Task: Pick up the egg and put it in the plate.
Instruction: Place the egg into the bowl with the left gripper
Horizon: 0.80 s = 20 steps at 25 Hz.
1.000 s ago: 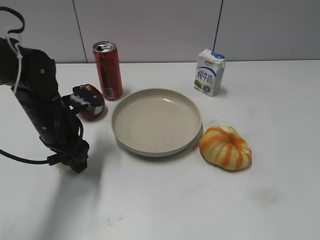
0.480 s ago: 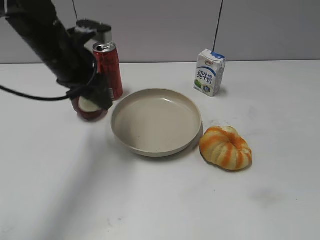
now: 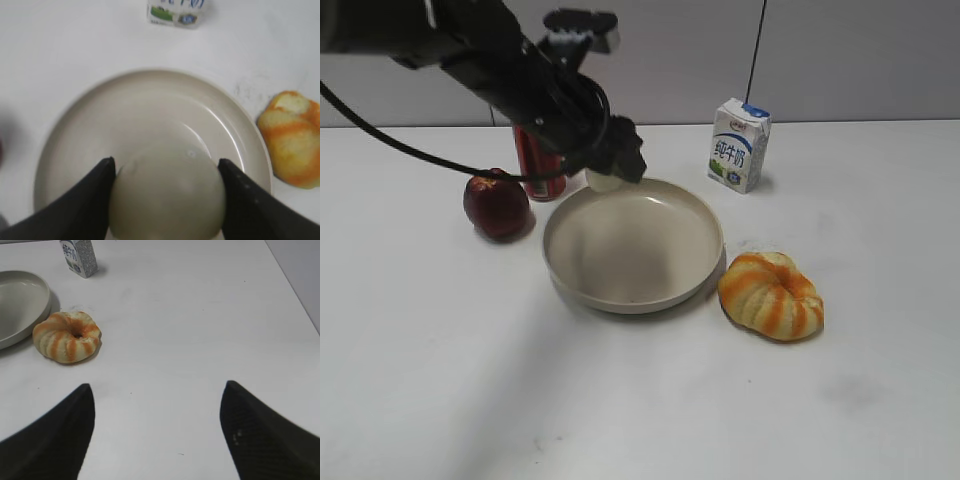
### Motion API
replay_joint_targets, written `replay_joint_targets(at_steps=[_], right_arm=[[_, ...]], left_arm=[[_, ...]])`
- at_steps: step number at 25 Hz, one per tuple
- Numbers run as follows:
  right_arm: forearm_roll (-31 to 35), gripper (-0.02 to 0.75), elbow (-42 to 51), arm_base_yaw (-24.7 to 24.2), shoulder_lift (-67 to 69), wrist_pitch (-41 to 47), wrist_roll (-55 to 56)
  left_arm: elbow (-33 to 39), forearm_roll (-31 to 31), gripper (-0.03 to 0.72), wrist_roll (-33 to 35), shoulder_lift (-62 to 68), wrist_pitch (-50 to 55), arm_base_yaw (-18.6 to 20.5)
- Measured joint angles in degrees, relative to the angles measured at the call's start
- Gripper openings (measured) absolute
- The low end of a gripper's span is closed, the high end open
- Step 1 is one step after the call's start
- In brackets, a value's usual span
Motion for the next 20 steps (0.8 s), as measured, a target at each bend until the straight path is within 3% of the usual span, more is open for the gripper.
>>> replay_joint_targets(at_steps=[9, 15, 20], right_arm=[[0.0, 0.589, 0.0, 0.0, 0.0, 0.0, 0.0], [0.0, 0.589, 0.0, 0.0, 0.0, 0.0, 0.0], [0.0, 0.589, 0.0, 0.0, 0.0, 0.0, 0.0]], left_arm=[[0.0, 0.3, 0.463, 0.0, 9.8, -0.3, -2.3], [0.0, 0.4, 0.653, 0.0, 10.3, -0.3, -2.4], [0.0, 0.6, 0.678, 0.1, 6.7, 0.9, -2.4]])
